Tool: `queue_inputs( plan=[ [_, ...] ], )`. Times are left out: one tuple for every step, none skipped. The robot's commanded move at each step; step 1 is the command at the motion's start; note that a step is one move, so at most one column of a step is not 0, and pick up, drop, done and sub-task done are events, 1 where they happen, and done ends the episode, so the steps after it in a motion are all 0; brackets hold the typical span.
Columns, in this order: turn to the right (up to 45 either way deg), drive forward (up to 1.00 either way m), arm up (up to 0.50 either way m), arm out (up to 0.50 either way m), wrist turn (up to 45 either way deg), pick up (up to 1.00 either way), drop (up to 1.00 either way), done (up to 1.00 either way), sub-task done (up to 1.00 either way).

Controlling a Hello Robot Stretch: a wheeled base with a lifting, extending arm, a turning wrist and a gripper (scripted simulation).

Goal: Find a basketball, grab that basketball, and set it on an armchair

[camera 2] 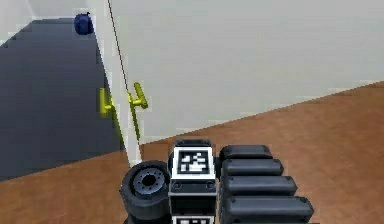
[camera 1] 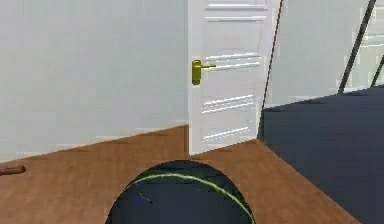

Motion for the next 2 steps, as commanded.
queue_inputs(
  plan=[
    [0.0,0.25,0.0,0.0,0.0,0.0,0.0,0.0,0.0],
    [21.0,0.0,0.0,0.0,0.0,0.0,0.0,0.0,0.0]
  ],
)
